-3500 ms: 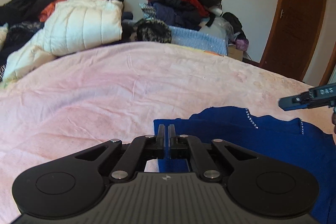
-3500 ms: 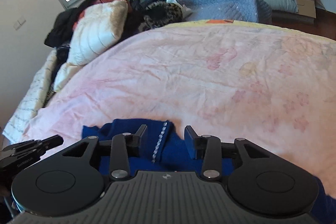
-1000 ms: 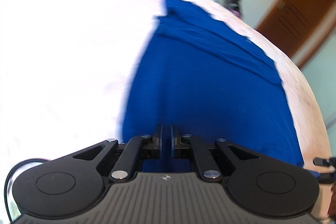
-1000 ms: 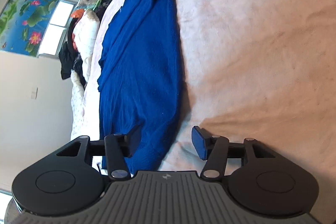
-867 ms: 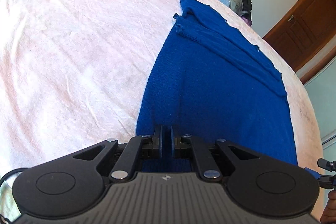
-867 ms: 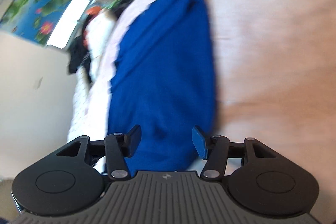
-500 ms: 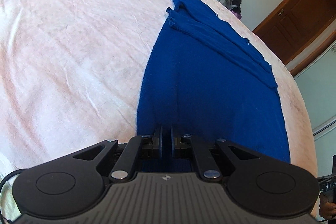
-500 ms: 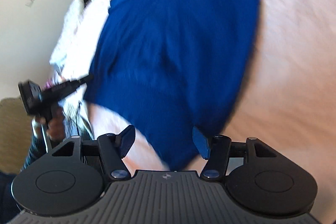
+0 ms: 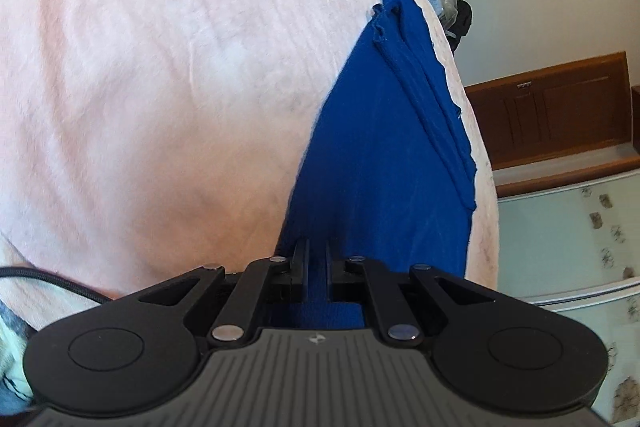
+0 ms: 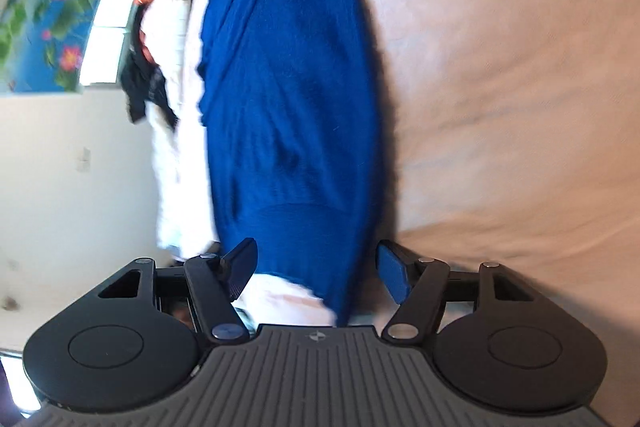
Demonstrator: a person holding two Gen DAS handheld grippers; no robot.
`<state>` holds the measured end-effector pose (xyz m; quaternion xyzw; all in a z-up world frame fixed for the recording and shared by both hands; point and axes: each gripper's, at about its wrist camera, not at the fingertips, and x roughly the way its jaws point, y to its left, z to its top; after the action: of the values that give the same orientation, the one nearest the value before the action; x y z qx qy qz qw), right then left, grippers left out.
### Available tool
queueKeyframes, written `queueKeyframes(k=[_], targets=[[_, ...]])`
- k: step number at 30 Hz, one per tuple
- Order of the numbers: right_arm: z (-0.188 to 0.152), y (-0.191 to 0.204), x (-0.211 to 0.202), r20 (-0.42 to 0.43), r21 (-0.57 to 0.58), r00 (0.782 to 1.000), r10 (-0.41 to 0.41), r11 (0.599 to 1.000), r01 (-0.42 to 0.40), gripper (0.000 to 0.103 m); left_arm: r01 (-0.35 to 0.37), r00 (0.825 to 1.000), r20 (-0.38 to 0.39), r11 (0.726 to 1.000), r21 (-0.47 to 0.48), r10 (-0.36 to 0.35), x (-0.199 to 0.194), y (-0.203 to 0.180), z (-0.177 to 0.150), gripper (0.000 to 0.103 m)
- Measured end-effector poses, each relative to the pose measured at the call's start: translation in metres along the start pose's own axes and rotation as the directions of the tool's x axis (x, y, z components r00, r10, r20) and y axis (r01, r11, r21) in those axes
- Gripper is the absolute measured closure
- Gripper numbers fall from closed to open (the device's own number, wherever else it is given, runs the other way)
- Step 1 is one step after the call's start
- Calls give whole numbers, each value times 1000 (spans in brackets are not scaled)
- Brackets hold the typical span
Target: Fold small clothes
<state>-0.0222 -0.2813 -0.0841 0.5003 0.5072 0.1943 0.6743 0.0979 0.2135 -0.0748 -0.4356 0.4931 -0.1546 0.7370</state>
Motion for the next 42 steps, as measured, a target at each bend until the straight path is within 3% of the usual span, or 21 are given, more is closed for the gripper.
queueKeyframes(k=[7, 11, 12, 14, 17, 22, 27, 32, 36, 39, 41, 42], targets=[[0, 2, -4, 6, 10, 1000, 14, 1000, -14, 40, 26, 1000, -15, 1000, -17, -26, -1, 4, -1, 95], [1, -2, -1, 1, 46, 998, 69, 997, -69, 40, 123, 988, -81, 990, -66, -129, 13, 4, -1, 92], [1, -2, -1, 0, 46, 998, 70, 997, -70, 39, 119, 988, -91, 990, -74, -125, 16, 4, -2, 86], [2, 1, -1, -3, 33, 998, 65, 997, -65, 40, 125, 989, -64, 989, -79, -130, 13, 3, -1, 59], [2, 1, -2, -9, 22, 998, 57, 998, -57, 39, 121, 993, -4, 992, -36, -122, -2, -3, 2, 38], [4, 1, -1, -17, 13, 998, 52, 999, -52, 36, 38, 999, 13, 999, -8, -38, -16, 1, 9, 38], [4, 0, -1, -13, 16, 998, 63, 998, -63, 37, 71, 997, -7, 997, -3, -71, -9, 2, 5, 37], [2, 0, -1, -9, 14, 998, 63, 998, -63, 36, 140, 987, -76, 990, -16, -141, 13, -3, -5, 39], [2, -1, -1, -1, 29, 997, 78, 996, -78, 36, 130, 986, -106, 992, -6, -130, 20, -8, -6, 51], [2, -2, 0, 7, 43, 996, 89, 995, -89, 37, 100, 988, -117, 995, -4, -99, 23, -7, -6, 68], [2, -2, 2, 4, 43, 997, 78, 996, -78, 40, 79, 990, -121, 997, -9, -79, 24, -6, -5, 74], [2, -3, 2, 4, 43, 998, 68, 997, -68, 49, 66, 991, -119, 998, -5, -66, 24, -6, -5, 78]])
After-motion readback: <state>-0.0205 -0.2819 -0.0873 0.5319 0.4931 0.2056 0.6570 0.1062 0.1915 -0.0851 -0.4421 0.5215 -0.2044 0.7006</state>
